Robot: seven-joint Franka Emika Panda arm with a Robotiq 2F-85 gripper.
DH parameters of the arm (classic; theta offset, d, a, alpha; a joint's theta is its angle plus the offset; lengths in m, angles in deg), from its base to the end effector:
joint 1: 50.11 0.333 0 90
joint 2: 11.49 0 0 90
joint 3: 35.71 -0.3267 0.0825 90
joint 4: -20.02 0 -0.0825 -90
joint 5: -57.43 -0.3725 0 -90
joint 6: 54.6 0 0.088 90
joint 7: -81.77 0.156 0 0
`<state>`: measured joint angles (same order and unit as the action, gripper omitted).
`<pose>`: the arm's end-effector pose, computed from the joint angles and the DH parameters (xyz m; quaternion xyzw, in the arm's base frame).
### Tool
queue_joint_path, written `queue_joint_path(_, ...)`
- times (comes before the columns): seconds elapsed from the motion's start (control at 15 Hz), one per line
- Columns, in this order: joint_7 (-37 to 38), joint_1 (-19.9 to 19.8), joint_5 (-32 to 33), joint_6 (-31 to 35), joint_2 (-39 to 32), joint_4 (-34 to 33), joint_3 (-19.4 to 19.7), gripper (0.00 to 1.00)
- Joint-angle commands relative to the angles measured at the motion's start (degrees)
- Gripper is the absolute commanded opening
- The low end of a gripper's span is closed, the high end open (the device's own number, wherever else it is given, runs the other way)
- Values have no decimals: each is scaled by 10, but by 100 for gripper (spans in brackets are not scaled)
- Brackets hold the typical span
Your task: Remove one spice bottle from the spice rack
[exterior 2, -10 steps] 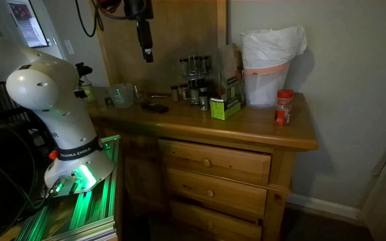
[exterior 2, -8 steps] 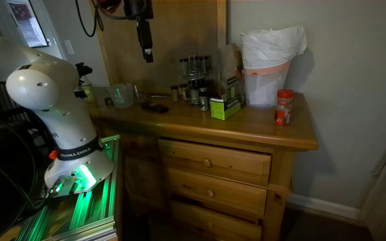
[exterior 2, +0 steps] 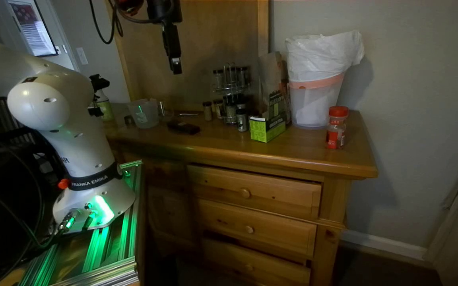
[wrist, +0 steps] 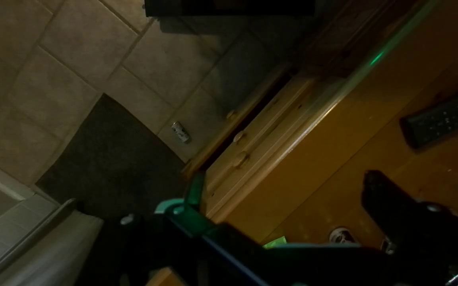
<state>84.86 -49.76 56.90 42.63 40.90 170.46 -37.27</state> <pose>0.2575 0.0101 0.4699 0.9998 -0.0163 -0.0070 0.0065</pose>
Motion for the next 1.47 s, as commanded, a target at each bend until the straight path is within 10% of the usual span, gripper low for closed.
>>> queue_joint_path(0.0,-5,12,-17,-5,13,2,-2,100)
queue_joint_path(0.73,-8,175,-186,9,80,-41,-142,100)
queue_joint_path(1.07,92,159,-225,40,-13,-143,-245,100)
queue_joint_path(1.4,97,173,-206,41,-18,-142,-244,100)
